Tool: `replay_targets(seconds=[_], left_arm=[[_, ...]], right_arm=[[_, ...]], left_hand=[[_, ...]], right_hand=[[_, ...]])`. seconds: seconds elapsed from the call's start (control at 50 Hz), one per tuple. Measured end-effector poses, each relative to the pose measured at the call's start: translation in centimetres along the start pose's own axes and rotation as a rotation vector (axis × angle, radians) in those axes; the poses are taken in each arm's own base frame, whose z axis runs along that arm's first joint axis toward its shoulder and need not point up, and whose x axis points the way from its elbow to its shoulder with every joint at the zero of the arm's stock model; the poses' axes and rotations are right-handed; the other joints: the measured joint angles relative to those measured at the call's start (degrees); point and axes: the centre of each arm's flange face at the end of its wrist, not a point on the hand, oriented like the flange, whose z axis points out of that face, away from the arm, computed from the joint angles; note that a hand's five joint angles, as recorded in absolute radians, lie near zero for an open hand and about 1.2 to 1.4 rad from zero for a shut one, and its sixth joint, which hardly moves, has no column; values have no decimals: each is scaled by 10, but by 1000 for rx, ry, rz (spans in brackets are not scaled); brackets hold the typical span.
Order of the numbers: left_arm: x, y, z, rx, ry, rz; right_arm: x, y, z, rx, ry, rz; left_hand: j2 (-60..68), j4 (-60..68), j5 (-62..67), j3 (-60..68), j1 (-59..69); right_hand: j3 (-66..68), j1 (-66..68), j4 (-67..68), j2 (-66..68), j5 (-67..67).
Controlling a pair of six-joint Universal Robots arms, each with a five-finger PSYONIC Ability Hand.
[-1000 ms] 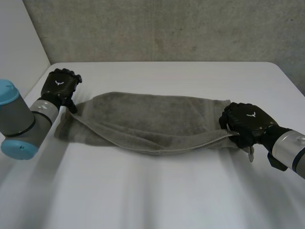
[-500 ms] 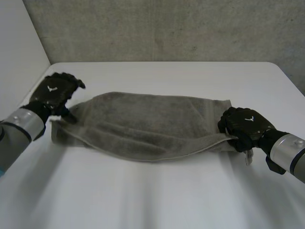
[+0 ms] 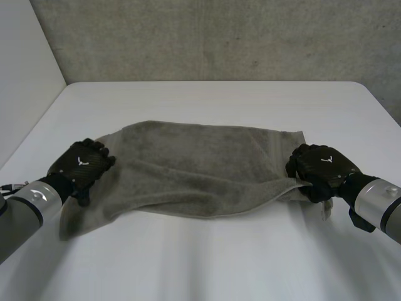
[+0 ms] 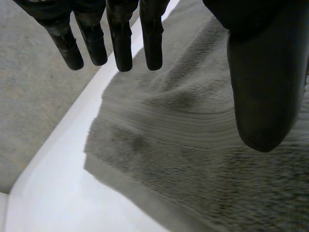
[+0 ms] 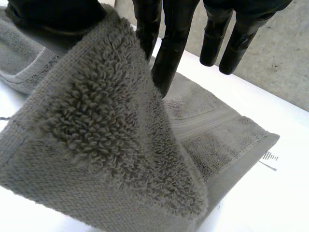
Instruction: Fold the towel.
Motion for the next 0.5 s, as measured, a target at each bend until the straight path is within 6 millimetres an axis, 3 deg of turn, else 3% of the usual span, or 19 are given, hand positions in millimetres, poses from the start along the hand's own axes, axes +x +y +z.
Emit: replay_targets(seconds=[0.34, 0.5], left_arm=[[25, -14, -38, -86, 113, -196], [27, -10, -40, -82, 85, -267]], right_arm=[[0, 1, 1, -4, -1, 2], [-1, 2, 1, -6, -4, 3]], left_hand=[[0, 0, 1, 0, 0], [0, 0, 3, 0, 0]], right_hand=[[0, 0, 0, 0, 0], [0, 0, 0, 0, 0]])
